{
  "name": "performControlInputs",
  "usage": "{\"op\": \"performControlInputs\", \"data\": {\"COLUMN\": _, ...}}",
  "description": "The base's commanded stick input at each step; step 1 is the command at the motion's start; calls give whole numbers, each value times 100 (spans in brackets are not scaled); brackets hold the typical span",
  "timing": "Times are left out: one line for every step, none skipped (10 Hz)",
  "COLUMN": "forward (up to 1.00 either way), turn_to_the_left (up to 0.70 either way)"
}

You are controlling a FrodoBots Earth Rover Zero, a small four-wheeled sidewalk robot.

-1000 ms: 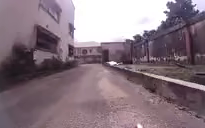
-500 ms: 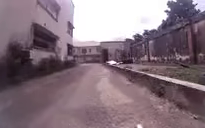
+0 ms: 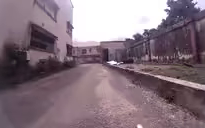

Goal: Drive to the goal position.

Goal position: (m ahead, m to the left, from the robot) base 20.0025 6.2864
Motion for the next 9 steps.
{"op": "performControlInputs", "data": {"forward": 50, "turn_to_the_left": 5}}
{"op": "performControlInputs", "data": {"forward": 50, "turn_to_the_left": 5}}
{"op": "performControlInputs", "data": {"forward": 50, "turn_to_the_left": 5}}
{"op": "performControlInputs", "data": {"forward": 50, "turn_to_the_left": 5}}
{"op": "performControlInputs", "data": {"forward": 50, "turn_to_the_left": 5}}
{"op": "performControlInputs", "data": {"forward": 50, "turn_to_the_left": 5}}
{"op": "performControlInputs", "data": {"forward": 50, "turn_to_the_left": 5}}
{"op": "performControlInputs", "data": {"forward": 50, "turn_to_the_left": 5}}
{"op": "performControlInputs", "data": {"forward": 50, "turn_to_the_left": 5}}
